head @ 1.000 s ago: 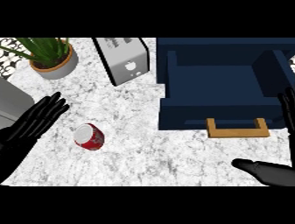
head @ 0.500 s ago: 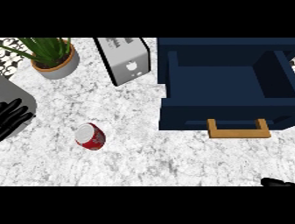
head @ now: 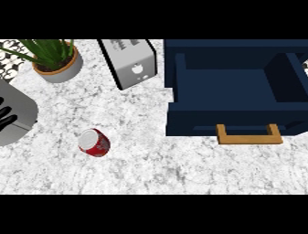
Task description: Pick up the can, place it into the drawer and close the drawer
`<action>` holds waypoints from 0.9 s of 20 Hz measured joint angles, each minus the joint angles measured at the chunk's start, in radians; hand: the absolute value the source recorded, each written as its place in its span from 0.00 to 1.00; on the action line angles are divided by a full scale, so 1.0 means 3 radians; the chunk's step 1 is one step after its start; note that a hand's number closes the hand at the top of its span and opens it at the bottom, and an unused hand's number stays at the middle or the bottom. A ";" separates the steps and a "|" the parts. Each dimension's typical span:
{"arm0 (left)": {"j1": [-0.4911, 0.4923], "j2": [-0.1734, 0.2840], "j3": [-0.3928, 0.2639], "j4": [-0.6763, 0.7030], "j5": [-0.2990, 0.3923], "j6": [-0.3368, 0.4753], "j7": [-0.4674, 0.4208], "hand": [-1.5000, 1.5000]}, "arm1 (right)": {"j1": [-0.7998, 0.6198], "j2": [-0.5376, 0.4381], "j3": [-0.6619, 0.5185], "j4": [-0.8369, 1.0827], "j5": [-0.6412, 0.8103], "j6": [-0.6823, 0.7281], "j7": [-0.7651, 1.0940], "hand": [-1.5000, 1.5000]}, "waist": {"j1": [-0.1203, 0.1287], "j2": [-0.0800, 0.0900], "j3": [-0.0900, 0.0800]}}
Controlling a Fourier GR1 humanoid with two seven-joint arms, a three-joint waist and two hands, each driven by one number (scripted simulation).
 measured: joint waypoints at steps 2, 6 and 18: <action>-0.0006 -0.0025 -0.0021 0.0050 0.0095 0.0037 0.0081 0.00 | 0.0052 0.0020 -0.0031 -0.0035 -0.0039 0.0047 -0.0005 0.00 | -0.0003 0.0000 0.0000; -0.0052 -0.0007 -0.0028 0.0146 0.0372 0.0104 0.0282 0.00 | 0.0056 -0.0032 -0.0188 0.0001 -0.0161 0.0164 -0.0012 0.00 | -0.0002 0.0001 -0.0001; -0.0397 -0.0328 -0.0321 0.0334 0.0228 0.0414 0.0622 0.00 | 0.0254 0.0027 -0.0516 -0.0207 -0.0426 0.0464 0.0104 0.00 | -0.0015 0.0002 -0.0001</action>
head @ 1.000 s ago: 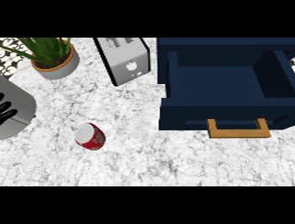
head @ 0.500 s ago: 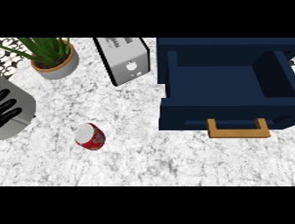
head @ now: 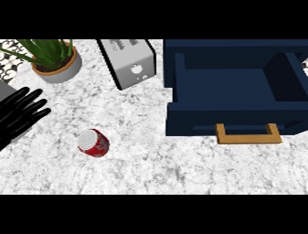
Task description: Pick up the can, place it into the drawer and close the drawer
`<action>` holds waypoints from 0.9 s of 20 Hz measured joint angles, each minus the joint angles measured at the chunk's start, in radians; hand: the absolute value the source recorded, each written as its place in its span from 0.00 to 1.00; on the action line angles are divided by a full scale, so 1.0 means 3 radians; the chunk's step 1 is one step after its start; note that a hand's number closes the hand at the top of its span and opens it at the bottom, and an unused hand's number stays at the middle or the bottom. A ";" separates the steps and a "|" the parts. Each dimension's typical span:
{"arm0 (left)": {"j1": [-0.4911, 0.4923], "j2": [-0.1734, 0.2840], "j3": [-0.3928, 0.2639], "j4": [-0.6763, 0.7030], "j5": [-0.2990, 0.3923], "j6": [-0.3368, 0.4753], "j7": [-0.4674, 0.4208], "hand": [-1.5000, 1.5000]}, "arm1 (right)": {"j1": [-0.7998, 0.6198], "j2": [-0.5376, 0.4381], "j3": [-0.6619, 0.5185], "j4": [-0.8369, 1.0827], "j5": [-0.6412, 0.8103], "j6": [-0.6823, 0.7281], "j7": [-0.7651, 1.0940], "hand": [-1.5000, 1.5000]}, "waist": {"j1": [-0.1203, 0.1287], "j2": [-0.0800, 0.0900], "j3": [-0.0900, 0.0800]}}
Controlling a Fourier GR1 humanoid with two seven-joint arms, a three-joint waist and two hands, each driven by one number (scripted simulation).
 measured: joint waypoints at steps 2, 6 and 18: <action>0.0022 -0.0116 -0.0065 -0.0016 -0.0155 0.0016 -0.0028 0.00 | -0.0009 -0.0005 -0.0072 0.0088 -0.0034 0.0088 -0.0054 0.00 | 0.0004 0.0000 0.0000; -0.0036 -0.0344 -0.0204 0.0159 -0.0533 0.0002 -0.0161 0.00 | 0.0023 -0.0019 -0.0189 0.0093 -0.0111 0.0197 -0.0016 0.00 | 0.0001 0.0001 0.0000; -0.0097 -0.0755 -0.0324 0.0931 -0.1647 -0.0224 -0.0979 0.00 | 0.0051 0.0084 -0.0421 0.0015 -0.0244 0.0418 0.0098 0.00 | 0.0003 0.0002 -0.0001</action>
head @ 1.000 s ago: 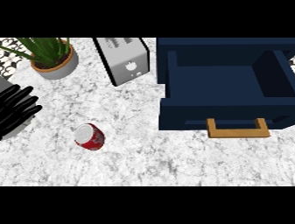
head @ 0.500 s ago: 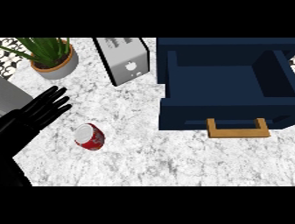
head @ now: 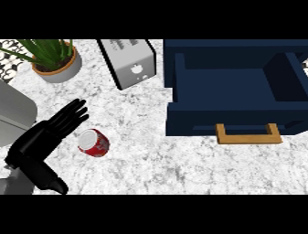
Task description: Pick up the can, place it into the drawer and close the drawer
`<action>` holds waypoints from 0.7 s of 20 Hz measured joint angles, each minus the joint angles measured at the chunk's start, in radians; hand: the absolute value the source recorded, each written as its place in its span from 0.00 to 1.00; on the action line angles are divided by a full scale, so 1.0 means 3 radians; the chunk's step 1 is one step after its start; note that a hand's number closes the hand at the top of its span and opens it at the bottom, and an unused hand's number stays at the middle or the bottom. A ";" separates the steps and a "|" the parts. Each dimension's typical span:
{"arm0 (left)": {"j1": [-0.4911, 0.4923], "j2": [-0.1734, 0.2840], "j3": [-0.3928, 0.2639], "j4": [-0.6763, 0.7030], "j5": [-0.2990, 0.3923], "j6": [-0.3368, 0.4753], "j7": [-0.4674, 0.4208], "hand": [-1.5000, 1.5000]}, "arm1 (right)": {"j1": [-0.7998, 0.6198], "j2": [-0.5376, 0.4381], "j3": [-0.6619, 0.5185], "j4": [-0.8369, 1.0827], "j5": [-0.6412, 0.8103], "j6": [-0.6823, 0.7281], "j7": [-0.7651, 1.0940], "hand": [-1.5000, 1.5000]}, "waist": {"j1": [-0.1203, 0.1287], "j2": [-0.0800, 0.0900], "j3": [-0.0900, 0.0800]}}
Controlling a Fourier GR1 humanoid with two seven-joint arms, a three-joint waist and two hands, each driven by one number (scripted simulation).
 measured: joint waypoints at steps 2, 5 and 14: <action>-0.0037 0.0009 0.0046 0.0192 -0.0124 -0.0039 -0.0152 0.00 | 0.0008 0.0039 -0.0019 -0.0020 0.0003 0.0037 0.0005 0.00 | -0.0001 0.0001 0.0000; -0.0085 0.0024 0.0119 0.0460 -0.0304 -0.0091 -0.0420 0.00 | -0.0022 0.0041 -0.0074 0.0001 -0.0004 0.0083 0.0028 0.00 | 0.0000 0.0001 -0.0001; -0.0352 0.0086 0.0240 0.1378 -0.0802 -0.0117 -0.1144 0.00 | -0.0046 0.0094 -0.0185 -0.0050 -0.0030 0.0184 0.0091 0.00 | -0.0008 0.0004 -0.0001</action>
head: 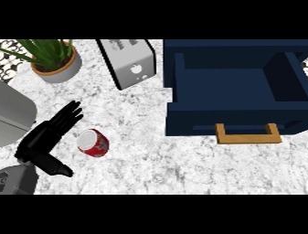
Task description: Pick up the can, place it into the drawer and close the drawer
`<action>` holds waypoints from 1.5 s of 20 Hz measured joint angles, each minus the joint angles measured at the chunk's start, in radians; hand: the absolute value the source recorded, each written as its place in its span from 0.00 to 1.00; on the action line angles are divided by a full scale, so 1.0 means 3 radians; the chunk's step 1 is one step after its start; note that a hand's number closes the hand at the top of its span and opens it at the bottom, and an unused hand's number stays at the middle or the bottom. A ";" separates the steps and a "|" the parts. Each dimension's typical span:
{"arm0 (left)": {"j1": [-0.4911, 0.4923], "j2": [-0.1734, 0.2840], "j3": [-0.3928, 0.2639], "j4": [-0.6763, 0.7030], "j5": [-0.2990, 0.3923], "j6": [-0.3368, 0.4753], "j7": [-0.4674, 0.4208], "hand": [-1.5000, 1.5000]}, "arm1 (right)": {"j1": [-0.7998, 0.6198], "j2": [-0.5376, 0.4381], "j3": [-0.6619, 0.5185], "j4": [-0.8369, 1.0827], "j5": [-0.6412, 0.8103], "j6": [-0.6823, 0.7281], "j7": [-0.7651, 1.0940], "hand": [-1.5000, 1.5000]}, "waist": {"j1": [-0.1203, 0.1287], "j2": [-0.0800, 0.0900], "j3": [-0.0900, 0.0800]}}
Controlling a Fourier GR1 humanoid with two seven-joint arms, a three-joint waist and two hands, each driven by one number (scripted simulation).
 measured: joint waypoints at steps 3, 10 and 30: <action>-0.0107 0.0017 0.0000 0.0369 -0.0187 0.0010 -0.0285 0.00 | 0.0075 0.0061 -0.0067 -0.0008 -0.0029 0.0123 -0.0063 0.00 | -0.0007 0.0000 -0.0001; -0.0303 0.0052 -0.0029 0.1151 -0.0508 -0.0036 -0.0885 0.00 | -0.0014 0.0082 -0.0139 -0.0006 -0.0051 0.0131 0.0046 0.00 | -0.0005 0.0001 -0.0001; -0.0896 -0.0140 0.0008 0.2408 -0.0675 0.0064 -0.1319 1.00 | 0.0034 0.0127 -0.0356 -0.0230 -0.0349 0.0246 0.0343 0.00 | -0.0011 -0.0001 0.0001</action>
